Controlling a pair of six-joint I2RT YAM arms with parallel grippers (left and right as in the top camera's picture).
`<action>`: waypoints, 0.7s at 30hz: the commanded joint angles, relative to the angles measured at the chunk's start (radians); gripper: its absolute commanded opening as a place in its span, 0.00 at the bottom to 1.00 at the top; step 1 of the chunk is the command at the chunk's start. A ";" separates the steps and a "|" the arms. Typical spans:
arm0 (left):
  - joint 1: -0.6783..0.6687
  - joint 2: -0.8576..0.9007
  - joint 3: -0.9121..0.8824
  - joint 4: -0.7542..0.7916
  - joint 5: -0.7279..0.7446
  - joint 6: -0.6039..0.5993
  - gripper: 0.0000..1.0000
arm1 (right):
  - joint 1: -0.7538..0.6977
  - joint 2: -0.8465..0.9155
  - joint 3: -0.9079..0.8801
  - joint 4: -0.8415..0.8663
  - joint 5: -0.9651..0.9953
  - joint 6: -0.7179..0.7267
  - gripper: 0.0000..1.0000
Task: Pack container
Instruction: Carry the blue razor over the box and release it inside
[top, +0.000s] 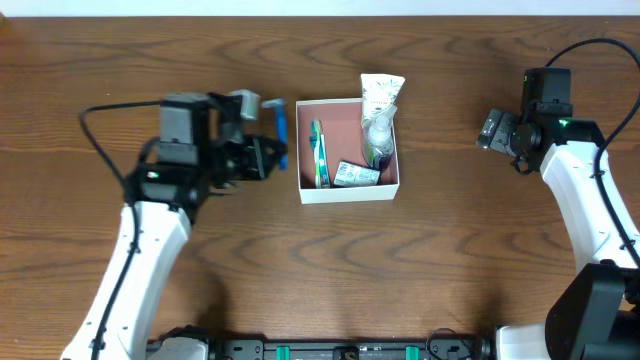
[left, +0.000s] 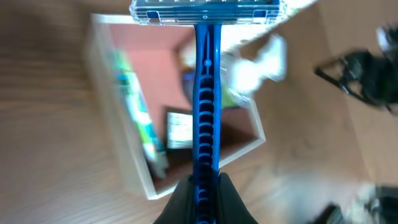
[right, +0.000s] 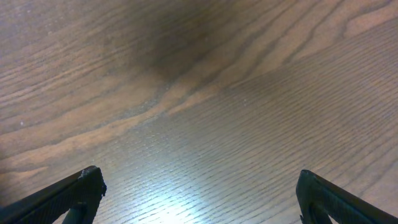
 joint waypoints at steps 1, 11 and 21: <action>-0.093 0.022 0.016 0.003 -0.119 0.023 0.06 | -0.007 -0.002 0.005 -0.001 0.006 0.014 0.99; -0.245 0.171 0.016 0.121 -0.320 -0.011 0.06 | -0.007 -0.002 0.005 -0.001 0.006 0.014 0.99; -0.254 0.279 0.016 0.215 -0.323 -0.014 0.46 | -0.007 -0.002 0.005 -0.001 0.006 0.014 0.99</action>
